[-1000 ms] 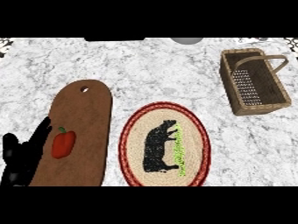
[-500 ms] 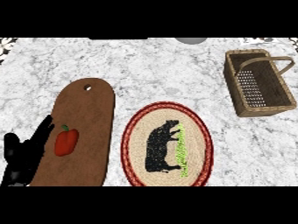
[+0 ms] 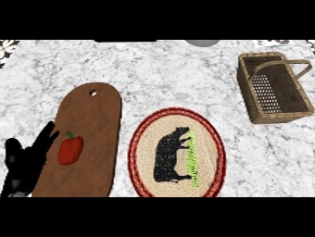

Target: Pick the pear from the placemat and place it in the basket

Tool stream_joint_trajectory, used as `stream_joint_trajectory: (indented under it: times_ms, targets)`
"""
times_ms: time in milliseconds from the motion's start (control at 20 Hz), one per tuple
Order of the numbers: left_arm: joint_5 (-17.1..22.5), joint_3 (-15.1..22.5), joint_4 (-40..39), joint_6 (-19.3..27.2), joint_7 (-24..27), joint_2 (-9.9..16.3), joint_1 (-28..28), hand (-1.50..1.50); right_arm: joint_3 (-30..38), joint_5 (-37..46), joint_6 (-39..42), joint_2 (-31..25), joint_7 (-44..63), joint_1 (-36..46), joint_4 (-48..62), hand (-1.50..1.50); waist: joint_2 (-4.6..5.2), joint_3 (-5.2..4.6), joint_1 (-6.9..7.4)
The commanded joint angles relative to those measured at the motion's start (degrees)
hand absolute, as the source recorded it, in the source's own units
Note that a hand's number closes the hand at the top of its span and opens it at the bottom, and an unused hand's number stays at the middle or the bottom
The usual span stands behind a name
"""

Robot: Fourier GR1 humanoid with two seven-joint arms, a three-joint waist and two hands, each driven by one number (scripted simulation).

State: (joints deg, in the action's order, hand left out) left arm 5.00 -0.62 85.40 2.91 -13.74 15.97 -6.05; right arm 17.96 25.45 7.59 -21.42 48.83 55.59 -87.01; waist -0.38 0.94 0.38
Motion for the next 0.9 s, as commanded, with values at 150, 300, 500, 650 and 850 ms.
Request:
stream_joint_trajectory:
  times_ms: [150,300,500,650,850]
  targets:
    - [0.13,3.15,-3.28,-1.55,-1.32,-3.60,-3.35,0.00,2.06,-1.79,-1.45,-0.06,-5.81,-5.62,1.53,1.50,0.46,-0.94,-0.28]
    - [-0.61,2.63,-5.02,-0.86,-1.42,-3.58,-0.52,0.00,-0.54,7.12,-1.22,-6.40,-5.41,-7.25,5.55,1.50,0.77,-1.01,-0.73]
    - [0.27,2.19,-2.28,-2.63,-2.68,-2.43,-3.01,0.00,-1.73,4.99,3.18,-8.45,-11.73,-10.66,6.09,-1.50,0.47,-0.92,-0.37]
    - [0.44,1.60,-4.13,-3.33,-0.90,-2.66,-3.06,0.00,-0.13,4.78,2.91,-11.52,-15.63,-8.37,9.73,-1.50,0.63,-0.95,0.03]
    - [-1.59,1.53,-6.36,-0.44,-0.96,-4.42,0.11,0.00,2.81,2.68,1.97,-12.75,-19.46,-10.07,10.08,-1.50,0.58,-0.94,-0.72]
